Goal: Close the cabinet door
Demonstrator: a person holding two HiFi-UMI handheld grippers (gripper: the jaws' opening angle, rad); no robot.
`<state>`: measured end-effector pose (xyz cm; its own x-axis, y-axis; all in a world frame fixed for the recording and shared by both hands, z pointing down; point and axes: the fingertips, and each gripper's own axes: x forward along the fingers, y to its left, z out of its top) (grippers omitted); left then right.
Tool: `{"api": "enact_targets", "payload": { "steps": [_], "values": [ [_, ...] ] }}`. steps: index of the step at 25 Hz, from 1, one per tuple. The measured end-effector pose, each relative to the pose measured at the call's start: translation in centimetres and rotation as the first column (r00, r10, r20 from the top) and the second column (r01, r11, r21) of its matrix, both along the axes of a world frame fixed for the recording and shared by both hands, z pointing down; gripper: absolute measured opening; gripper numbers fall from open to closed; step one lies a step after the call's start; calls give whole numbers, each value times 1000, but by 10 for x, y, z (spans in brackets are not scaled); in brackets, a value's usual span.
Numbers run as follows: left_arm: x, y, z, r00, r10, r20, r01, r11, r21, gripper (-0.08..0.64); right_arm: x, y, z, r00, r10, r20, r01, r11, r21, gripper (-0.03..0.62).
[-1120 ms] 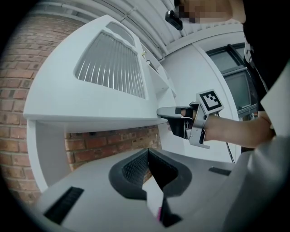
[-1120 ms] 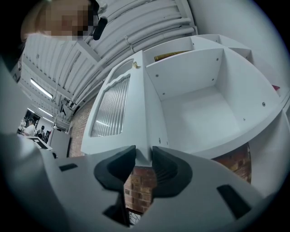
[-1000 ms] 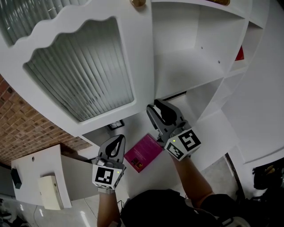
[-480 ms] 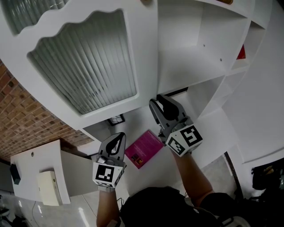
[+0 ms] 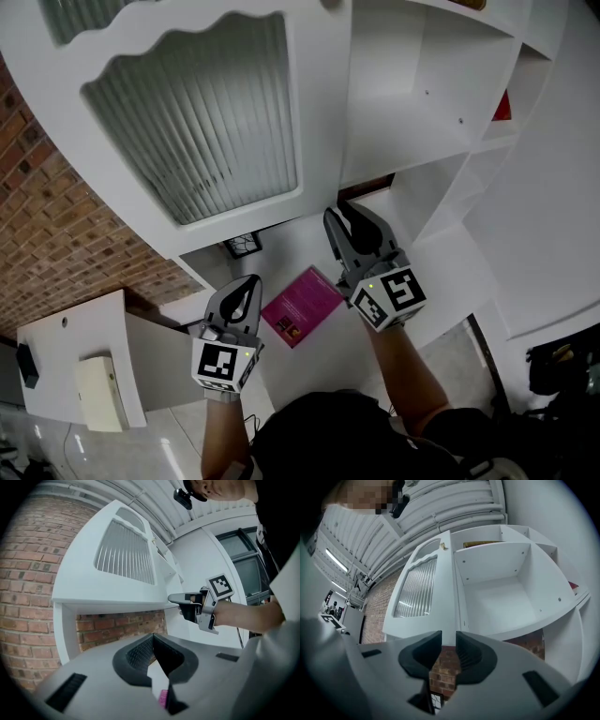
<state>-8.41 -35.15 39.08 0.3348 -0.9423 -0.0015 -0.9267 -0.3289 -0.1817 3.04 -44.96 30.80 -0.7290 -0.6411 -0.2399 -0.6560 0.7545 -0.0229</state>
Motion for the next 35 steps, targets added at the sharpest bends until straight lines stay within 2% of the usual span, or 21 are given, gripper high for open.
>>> {"api": "enact_targets", "payload": {
  "steps": [2,5,12,17,24,35],
  "values": [
    [-2,7,1,1000,-3,-7,3,1000,-4,6,0,9,6,1000,5,-10,-5,1000,-9,97],
    [-8,19,4,1000,-21,-19,20,999,-49,7,-4,23,16,1000,4,-25,-5,1000,-27,87],
    [-27,55,3,999,-20,-45,20,1000,-15,7,-31,78,37,995,-42,-91,37,998,-55,67],
    [-44,86,10,997,-46,-54,44,999,-27,8,-56,120,66,986,-108,-129,94,989,-111,60],
    [-65,131,24,993,-82,-80,79,996,-39,7,-87,180,97,953,-203,-225,171,973,-156,57],
    [-92,194,59,975,-171,-139,158,982,-101,6,-118,253,131,905,-316,-286,266,943,-200,57]
  ]
}}
